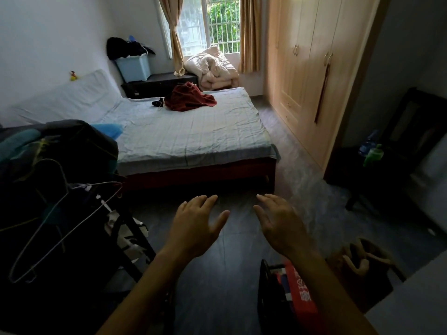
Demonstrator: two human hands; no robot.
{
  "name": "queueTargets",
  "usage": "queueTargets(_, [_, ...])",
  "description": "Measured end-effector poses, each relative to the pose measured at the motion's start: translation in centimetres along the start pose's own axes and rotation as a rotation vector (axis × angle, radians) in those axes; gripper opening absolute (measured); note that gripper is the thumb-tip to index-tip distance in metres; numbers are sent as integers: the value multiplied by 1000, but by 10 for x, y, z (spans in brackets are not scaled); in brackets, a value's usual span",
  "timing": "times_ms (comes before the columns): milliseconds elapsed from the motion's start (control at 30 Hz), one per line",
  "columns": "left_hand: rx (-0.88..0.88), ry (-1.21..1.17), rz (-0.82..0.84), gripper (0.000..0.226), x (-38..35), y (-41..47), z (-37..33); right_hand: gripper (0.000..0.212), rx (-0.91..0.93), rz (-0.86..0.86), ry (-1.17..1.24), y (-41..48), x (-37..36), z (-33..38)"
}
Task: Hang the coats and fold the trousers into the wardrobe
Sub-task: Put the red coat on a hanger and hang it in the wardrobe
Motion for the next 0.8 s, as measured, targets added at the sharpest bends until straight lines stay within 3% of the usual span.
queueTargets(133, [16, -24, -5, 79, -12, 40, 28, 47, 9, 29, -39, 44, -28, -4])
queueTargets(300, [28, -85, -25, 89, -24, 104, 85, 46, 19, 59, -83, 113, -76, 2])
queueTargets(567, [-19, -159, -17, 75, -24, 239, 163, 50, -89, 81, -158, 233, -125, 5])
queueTargets(667, [-51, -176, -1, 70, -26, 283, 170, 54, -110, 39, -172, 273, -129, 3])
queueTargets(800, [-102, -219, 12, 68, -39, 341, 164, 42, -156, -6, -183, 322, -133, -14])
Point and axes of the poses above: each hand's wrist, its own y-axis towards the middle knuckle, its own x-axis out of the back of the hand, z = x × y, the point moved 5 cm from there along y, towards the middle knuckle
